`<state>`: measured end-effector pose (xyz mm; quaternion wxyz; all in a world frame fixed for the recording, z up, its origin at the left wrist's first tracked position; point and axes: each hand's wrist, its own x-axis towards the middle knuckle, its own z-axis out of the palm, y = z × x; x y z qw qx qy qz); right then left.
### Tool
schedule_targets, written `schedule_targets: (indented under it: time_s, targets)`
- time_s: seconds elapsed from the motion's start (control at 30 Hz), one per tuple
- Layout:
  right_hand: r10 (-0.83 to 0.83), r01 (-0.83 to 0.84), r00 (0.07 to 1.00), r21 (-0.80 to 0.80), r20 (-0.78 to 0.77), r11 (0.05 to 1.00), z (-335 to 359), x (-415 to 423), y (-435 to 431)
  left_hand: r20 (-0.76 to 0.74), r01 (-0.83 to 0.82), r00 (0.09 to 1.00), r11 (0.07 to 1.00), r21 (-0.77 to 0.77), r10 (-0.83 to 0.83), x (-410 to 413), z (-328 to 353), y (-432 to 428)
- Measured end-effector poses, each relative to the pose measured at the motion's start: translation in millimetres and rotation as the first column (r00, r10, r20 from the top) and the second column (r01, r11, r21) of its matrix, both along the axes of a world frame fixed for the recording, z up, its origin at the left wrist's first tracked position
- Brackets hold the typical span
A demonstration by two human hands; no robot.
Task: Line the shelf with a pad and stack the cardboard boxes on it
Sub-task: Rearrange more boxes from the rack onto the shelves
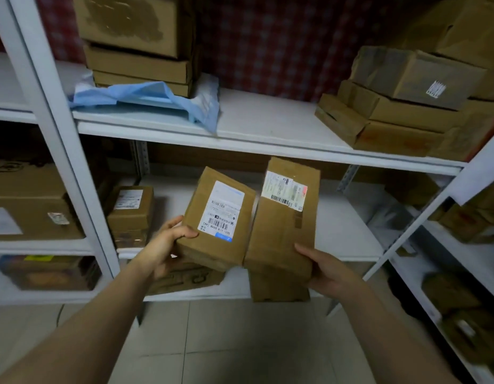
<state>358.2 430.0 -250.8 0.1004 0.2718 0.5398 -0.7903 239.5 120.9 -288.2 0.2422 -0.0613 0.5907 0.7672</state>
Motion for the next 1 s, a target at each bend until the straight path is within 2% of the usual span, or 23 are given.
schedule_targets:
  time_s: [0.13, 0.3, 0.53, 0.7, 1.0]
  targets:
    - [0.001, 0.001, 0.999, -0.053, 0.042, 0.999, -17.5, 5.2, -13.2, 0.025, -0.146, 0.989, 0.985, -0.091, 0.149, 5.1, -12.9, -16.2]
    - [0.057, -0.057, 0.998, -0.232, -0.007, 0.971, -6.0, -13.0, -44.0, 0.014, -0.108, 0.994, 0.982, -0.158, 0.111, 10.5, -11.9, -30.7]
    - [0.187, -0.203, 0.978, -0.217, -0.09, 0.955, 8.1, -54.3, -89.2, 0.034, -0.066, 0.997, 0.995, -0.074, 0.069, 9.0, -3.5, -19.2]
    - [0.266, -0.273, 0.962, -0.128, -0.068, 0.954, 5.2, -76.5, -101.8, 0.022, -0.034, 0.999, 0.995, -0.092, 0.036, -6.5, -11.0, -26.7]
    - [0.368, -0.359, 0.93, -0.208, 0.007, 0.91, -50.5, -134.4, -98.6, 0.193, -0.094, 0.974, 0.986, -0.136, 0.119, -32.0, -45.1, -17.7]
